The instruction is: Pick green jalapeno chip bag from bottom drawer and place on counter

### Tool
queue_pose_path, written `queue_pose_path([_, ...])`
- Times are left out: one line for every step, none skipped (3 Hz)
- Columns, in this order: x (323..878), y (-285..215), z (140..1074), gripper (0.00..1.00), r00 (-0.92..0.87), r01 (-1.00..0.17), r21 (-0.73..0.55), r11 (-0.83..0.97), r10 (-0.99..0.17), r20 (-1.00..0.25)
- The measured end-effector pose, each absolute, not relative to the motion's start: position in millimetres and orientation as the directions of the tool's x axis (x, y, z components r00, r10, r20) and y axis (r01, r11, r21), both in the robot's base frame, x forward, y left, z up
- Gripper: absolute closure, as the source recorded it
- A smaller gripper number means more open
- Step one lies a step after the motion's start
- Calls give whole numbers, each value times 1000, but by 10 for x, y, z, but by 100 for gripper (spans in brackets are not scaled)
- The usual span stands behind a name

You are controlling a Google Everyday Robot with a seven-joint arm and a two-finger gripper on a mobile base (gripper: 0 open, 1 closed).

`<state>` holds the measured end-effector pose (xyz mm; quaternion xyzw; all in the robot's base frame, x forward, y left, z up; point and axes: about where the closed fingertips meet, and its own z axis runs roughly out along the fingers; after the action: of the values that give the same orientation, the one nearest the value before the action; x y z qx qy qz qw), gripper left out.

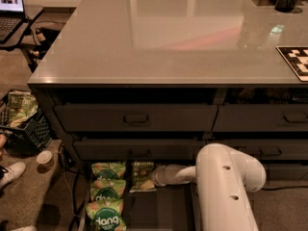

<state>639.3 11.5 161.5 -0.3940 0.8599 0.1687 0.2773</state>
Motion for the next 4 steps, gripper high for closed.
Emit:
queue_pose_path([6406, 117, 1507, 12, -551, -765, 83, 638, -584, -596])
queue_pose_path([6422, 115, 1402, 12, -564, -762, 91, 642, -587, -580])
queue_pose_path([6417, 144, 1294, 11, -573, -762, 104, 639, -592, -567])
queue_pose_path([6427, 170, 1192, 11, -582, -763, 116, 636, -596, -554])
